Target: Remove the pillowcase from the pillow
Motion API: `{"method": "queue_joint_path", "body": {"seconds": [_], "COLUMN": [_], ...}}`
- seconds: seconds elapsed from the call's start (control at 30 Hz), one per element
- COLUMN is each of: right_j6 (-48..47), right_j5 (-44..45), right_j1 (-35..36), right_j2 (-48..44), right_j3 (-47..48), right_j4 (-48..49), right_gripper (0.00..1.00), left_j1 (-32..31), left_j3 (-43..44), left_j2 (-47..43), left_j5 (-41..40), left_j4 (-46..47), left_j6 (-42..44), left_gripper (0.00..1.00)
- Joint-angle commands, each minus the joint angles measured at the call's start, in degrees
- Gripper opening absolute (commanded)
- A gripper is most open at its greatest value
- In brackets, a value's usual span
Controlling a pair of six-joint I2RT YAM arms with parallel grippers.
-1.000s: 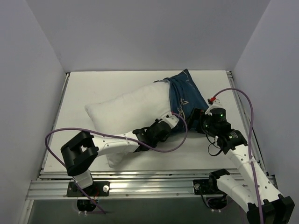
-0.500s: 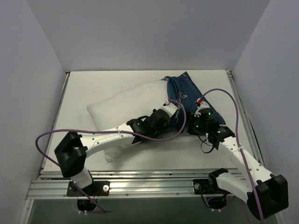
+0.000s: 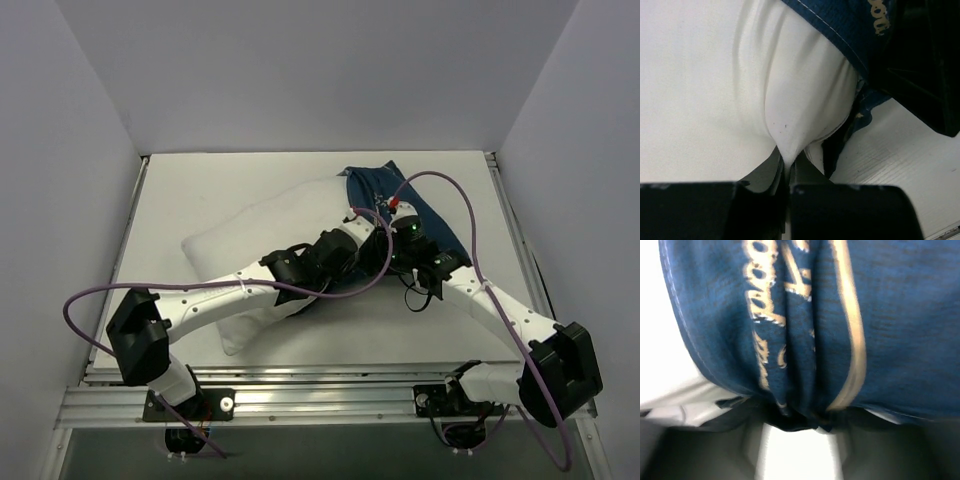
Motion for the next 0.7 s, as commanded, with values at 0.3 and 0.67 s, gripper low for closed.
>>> {"method": "queue_joint_path", "body": {"seconds": [0.3,0.67], "right_j6": [-0.51,8.35], "right_j5": [15.0,9.46], "right_j1": [-11.59,-33.75], "right_j2": [1.0,-3.12], "right_j3": [8.75,14.12], "right_j4": [-7.83,-11.62], "right_gripper": [0.0,0.0], "left_j1": [7.15,17.78], "left_j3": [-3.35,-8.89], "left_j2": [-13.59,-27.93], "left_j5": [-2.38,-1.6], "left_j4": [-7.53,-23.09], "left_j6": [-4.23,-7.57], "left_gripper": [0.02,0.02]}}
